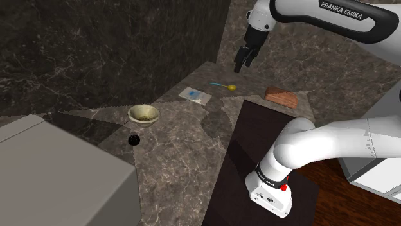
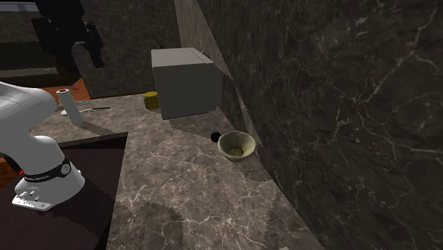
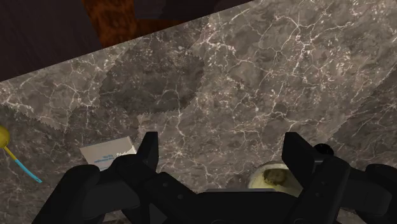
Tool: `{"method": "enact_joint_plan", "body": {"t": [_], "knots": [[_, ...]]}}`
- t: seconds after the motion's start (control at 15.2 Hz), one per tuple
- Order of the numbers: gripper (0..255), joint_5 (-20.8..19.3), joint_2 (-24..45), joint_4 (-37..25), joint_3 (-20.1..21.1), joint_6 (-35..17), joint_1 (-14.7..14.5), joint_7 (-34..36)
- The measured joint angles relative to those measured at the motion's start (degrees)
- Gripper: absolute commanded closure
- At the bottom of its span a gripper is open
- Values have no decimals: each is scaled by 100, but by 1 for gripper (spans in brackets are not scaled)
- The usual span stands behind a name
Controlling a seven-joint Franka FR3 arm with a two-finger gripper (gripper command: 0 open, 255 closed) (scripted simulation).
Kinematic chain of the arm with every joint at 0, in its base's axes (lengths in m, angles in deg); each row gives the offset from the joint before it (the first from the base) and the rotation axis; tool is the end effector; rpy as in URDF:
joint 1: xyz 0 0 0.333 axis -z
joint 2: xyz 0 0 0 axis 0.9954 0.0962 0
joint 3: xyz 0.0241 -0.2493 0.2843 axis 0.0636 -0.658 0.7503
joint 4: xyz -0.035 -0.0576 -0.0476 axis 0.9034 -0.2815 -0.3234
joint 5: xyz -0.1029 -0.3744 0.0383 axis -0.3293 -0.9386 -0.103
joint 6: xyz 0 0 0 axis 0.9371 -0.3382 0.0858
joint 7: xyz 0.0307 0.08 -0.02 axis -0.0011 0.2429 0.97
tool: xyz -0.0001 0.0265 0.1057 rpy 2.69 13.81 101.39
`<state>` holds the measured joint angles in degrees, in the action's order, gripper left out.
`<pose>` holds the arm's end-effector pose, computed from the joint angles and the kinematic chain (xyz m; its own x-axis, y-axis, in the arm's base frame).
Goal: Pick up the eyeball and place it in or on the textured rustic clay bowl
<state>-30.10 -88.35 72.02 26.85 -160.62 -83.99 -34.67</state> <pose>0.2475 -0.0317 0.6760 0.9949 0.0144 0.0994 0.0063 -0.9967 0.0815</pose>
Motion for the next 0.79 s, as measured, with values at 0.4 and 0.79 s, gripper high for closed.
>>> {"method": "enact_joint_plan", "body": {"t": [0.4,0.79], "knots": [[0,168,271,378,255,-648,-113,316],[0,364,896,741,630,-1656,-276,756]]}}
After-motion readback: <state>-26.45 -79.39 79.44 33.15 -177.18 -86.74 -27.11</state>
